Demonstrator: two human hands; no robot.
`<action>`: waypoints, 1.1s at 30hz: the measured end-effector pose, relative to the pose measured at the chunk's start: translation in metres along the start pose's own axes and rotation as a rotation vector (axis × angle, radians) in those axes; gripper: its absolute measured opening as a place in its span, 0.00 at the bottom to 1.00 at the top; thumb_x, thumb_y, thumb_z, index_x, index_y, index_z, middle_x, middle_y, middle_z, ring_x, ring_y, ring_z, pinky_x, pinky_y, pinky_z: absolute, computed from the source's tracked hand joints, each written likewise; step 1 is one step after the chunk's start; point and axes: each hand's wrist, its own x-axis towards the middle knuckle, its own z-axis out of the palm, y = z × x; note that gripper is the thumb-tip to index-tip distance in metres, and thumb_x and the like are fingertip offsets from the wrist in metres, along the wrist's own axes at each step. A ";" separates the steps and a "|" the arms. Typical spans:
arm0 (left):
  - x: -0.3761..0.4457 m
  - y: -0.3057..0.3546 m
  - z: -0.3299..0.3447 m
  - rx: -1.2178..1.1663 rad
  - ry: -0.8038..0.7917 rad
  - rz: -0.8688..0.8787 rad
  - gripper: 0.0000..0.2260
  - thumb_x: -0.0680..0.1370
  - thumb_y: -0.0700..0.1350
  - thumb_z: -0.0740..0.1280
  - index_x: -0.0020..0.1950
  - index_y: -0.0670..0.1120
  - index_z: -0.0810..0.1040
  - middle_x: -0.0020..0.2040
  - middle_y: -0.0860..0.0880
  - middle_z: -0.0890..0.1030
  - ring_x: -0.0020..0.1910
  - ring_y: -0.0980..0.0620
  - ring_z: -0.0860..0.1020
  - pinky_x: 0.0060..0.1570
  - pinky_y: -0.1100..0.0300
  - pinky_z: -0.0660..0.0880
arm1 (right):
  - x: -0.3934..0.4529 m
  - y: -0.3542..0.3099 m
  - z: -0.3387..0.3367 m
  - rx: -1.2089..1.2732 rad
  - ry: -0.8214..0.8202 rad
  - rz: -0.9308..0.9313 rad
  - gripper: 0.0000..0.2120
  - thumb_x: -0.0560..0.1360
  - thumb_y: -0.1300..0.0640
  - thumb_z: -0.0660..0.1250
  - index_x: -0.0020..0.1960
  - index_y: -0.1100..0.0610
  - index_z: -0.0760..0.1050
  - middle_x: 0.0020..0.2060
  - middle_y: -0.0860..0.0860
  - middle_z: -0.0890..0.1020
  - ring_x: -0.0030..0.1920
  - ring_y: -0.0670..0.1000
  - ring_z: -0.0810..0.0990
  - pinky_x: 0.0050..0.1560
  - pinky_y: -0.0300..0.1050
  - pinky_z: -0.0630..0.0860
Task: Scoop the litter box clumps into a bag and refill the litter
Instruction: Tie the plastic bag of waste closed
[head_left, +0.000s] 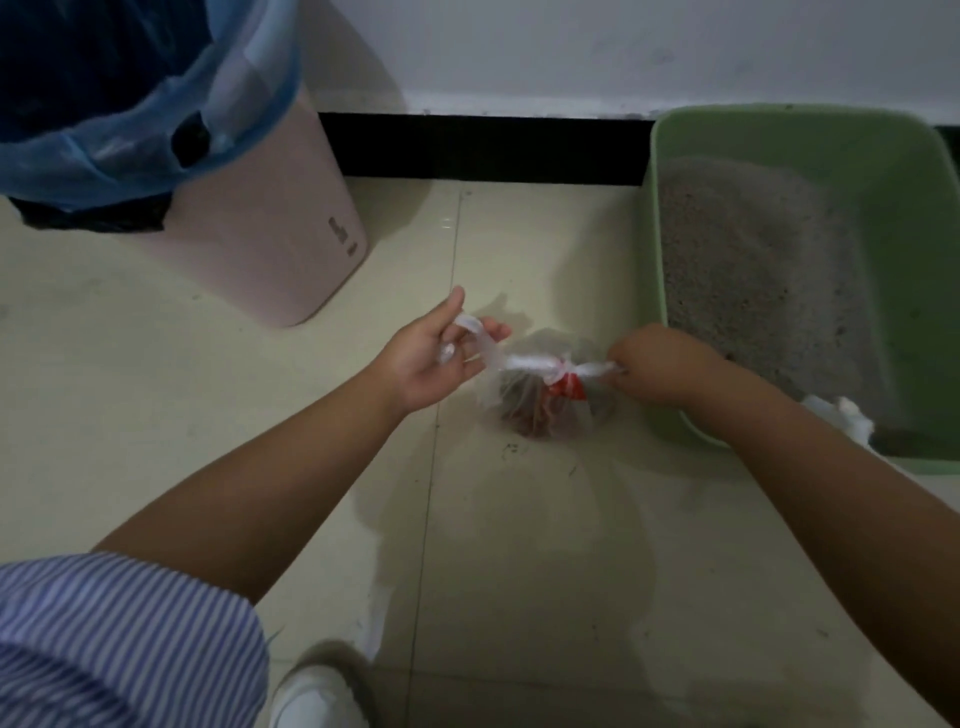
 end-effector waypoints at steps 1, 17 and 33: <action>0.001 0.001 0.008 -0.023 -0.028 0.017 0.29 0.81 0.51 0.51 0.20 0.45 0.67 0.23 0.51 0.74 0.28 0.55 0.78 0.47 0.58 0.73 | 0.000 0.001 -0.001 -0.002 0.017 -0.007 0.17 0.80 0.54 0.56 0.58 0.63 0.76 0.57 0.60 0.78 0.59 0.57 0.76 0.55 0.44 0.72; 0.004 0.015 0.014 -0.008 0.159 0.145 0.18 0.81 0.54 0.52 0.35 0.46 0.66 0.26 0.52 0.70 0.27 0.56 0.71 0.34 0.64 0.67 | 0.002 0.005 -0.008 0.180 -0.184 -0.188 0.11 0.77 0.57 0.62 0.51 0.62 0.78 0.44 0.58 0.79 0.44 0.53 0.74 0.38 0.41 0.63; -0.007 -0.016 0.007 0.837 0.123 -0.173 0.06 0.79 0.44 0.62 0.46 0.42 0.74 0.38 0.46 0.73 0.29 0.55 0.73 0.25 0.68 0.68 | 0.000 0.028 -0.010 0.234 -0.327 -0.039 0.07 0.75 0.65 0.63 0.39 0.58 0.70 0.26 0.51 0.74 0.15 0.39 0.72 0.25 0.36 0.73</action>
